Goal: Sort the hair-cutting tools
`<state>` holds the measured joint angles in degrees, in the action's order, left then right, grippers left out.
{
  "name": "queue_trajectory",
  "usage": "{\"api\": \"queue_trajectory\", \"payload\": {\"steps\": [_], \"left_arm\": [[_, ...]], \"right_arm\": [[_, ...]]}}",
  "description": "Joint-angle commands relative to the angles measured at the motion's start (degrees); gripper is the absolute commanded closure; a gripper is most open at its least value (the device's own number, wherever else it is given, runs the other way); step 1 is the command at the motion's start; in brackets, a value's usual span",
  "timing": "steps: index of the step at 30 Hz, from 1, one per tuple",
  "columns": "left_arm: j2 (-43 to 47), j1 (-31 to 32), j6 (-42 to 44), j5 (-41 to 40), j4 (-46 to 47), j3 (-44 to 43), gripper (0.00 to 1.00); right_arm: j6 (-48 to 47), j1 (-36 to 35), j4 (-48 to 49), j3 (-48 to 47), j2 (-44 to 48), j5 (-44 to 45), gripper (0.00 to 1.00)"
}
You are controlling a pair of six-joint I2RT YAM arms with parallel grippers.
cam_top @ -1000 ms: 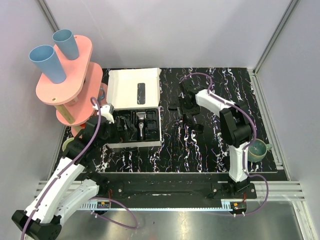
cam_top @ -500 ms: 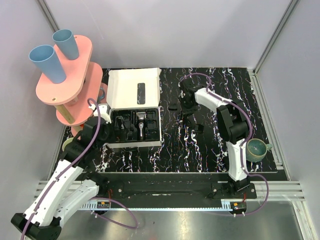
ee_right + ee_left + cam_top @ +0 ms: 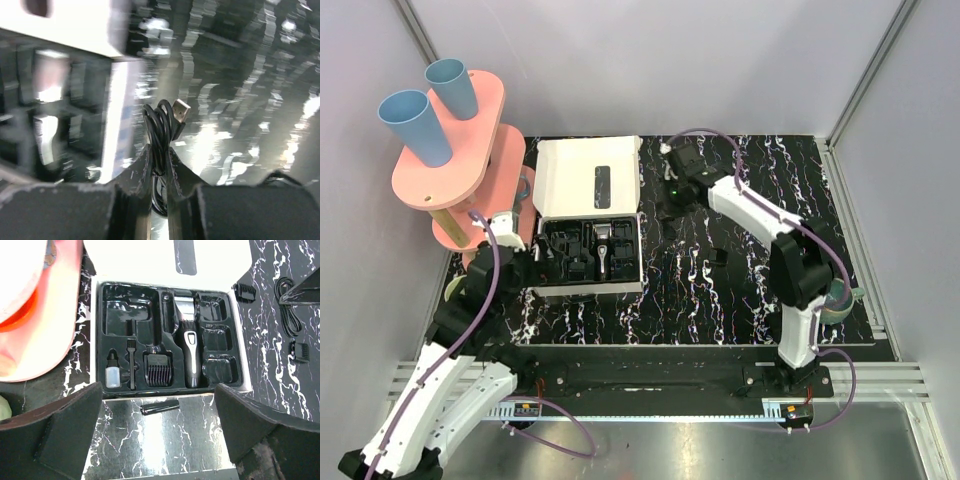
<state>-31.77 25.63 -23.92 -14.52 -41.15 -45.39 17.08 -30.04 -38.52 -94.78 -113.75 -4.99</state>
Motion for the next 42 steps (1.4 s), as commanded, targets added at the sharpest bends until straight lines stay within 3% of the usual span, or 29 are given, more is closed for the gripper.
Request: {"api": "queue_trajectory", "payload": {"steps": [1,7,19,23,42], "left_arm": [[1.44,0.21,-0.95,-6.03,-0.42,-0.84,0.01],[3.12,-1.89,-1.91,-7.62,-0.95,-0.76,0.01],[3.21,-3.21,-4.38,-11.84,-3.15,-1.02,0.01],[2.42,-3.22,-4.20,-12.02,-3.15,-1.11,0.01],[1.36,-3.13,-4.29,-12.63,-3.59,-1.20,0.01]], "right_arm": [[3.57,-8.71,10.73,0.55,9.77,-0.10,0.85],[4.28,-15.92,28.40,6.63,10.94,1.12,0.84],[2.87,-20.93,36.59,-14.62,-11.91,-0.19,0.83],[3.13,-22.60,42.64,-14.73,-14.30,0.34,0.83],[-6.17,-24.80,40.20,-17.10,-22.47,2.88,0.76]]}}
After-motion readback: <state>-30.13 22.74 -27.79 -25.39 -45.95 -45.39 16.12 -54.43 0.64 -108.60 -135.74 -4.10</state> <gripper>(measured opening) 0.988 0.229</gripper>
